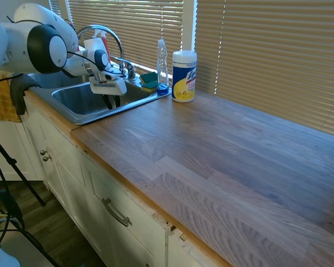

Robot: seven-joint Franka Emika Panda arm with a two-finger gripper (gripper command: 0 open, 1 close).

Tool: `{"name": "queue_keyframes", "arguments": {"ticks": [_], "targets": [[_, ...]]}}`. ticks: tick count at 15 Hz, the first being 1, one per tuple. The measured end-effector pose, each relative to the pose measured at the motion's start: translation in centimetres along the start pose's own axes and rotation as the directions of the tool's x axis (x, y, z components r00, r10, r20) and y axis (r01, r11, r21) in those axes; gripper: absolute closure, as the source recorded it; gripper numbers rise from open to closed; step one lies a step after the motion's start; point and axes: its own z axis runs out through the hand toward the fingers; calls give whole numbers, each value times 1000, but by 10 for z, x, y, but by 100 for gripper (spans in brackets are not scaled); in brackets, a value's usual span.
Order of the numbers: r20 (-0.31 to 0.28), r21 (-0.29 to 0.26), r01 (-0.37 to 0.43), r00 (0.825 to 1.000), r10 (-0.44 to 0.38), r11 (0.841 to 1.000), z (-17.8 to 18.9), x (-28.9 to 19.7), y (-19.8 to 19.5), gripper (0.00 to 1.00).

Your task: Put the mug in the sink

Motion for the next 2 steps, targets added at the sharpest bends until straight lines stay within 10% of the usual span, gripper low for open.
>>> {"name": "queue_keyframes", "arguments": {"ticks": [2], "targets": [[-6,4,-2,1000,2,1000,-24,3,7,0]]}}
